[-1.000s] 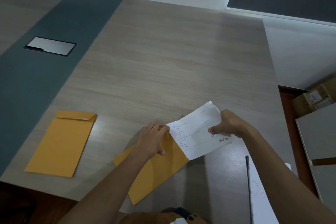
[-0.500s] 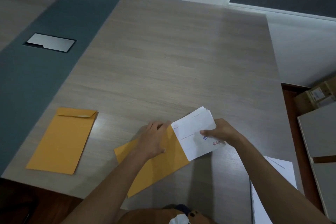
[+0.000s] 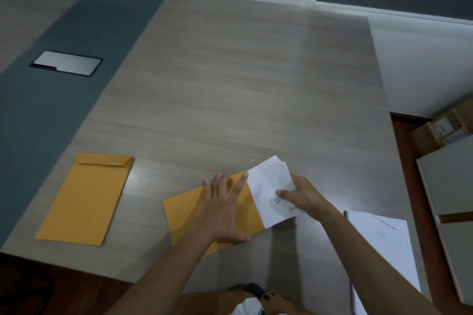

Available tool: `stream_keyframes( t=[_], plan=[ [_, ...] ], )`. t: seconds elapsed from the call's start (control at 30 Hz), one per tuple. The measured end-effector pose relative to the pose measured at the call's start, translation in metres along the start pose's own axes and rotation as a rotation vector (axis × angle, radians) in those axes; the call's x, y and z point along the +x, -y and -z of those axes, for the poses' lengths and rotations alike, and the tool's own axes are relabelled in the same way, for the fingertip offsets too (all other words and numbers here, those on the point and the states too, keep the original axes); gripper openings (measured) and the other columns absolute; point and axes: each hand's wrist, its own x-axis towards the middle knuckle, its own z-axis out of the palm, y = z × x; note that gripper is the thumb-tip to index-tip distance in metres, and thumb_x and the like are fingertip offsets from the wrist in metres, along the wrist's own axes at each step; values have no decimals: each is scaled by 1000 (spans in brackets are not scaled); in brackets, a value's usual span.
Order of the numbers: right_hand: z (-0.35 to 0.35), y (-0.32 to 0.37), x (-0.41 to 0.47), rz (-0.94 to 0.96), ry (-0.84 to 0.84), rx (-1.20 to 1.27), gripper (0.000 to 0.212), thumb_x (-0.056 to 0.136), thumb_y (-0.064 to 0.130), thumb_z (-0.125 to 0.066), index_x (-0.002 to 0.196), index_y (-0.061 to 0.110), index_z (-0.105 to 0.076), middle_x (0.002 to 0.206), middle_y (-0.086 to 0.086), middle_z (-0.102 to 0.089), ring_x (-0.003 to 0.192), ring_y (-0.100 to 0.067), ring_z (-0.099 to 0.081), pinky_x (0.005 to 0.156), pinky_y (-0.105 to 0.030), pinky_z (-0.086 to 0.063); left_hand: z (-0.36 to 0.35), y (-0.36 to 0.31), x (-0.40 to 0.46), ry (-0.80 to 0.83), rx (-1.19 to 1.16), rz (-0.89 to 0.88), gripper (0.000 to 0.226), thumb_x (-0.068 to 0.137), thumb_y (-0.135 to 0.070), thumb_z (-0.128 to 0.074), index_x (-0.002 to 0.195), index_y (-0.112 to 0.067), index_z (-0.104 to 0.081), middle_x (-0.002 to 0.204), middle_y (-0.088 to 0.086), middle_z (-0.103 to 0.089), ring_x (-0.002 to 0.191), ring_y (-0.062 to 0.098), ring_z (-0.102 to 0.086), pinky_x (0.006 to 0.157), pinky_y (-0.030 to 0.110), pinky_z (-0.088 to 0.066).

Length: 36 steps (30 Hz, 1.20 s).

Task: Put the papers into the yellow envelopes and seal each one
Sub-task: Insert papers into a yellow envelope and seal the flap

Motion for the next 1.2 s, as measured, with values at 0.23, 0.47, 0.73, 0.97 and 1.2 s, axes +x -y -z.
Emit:
stream_keyframes(
  t=[0.23, 0.47, 0.73, 0.97, 1.2],
  plan=[
    [-23, 7, -13, 49, 17, -197, 29, 89, 28, -66, 117, 23, -59, 107, 0, -67, 91, -17, -64, 69, -26, -52, 7, -12, 3, -25, -9, -62, 148, 47, -80, -68, 145, -34, 33, 152, 13, -12, 143, 31, -12, 114, 63, -10],
    [-8, 18, -16, -5, -28, -270, 23, 92, 21, -60, 110, 10, -68, 104, -8, -71, 91, -23, -68, 77, -40, -60, 11, -15, 1, -33, -30, -111, 146, 49, -79, -70, 144, -37, 32, 152, 13, -11, 144, 31, -11, 116, 61, -8],
    [-22, 31, -20, -85, 118, -136, 18, 95, 14, -57, 105, 5, -70, 96, -14, -71, 83, -25, -70, 71, -34, -61, 16, -22, 2, -72, -81, -154, 146, 47, -76, -72, 147, -39, 27, 152, 12, -13, 145, 30, -13, 118, 59, -8],
    [-21, 37, -18, -126, 204, -73, 19, 94, 3, -56, 107, 2, -69, 99, -17, -71, 79, -22, -69, 63, -28, -60, 19, -26, 1, -95, -88, -202, 144, 48, -71, -74, 149, -38, 24, 148, 14, -19, 143, 30, -15, 119, 56, -9],
    [-17, 30, -11, -60, 96, -58, 15, 90, 5, -64, 102, 4, -73, 87, -14, -74, 70, -23, -72, 65, -33, -61, 2, -16, 7, -60, -38, -160, 143, 46, -75, -71, 151, -35, 18, 150, 13, -19, 144, 30, -14, 119, 56, -10]
  ],
)
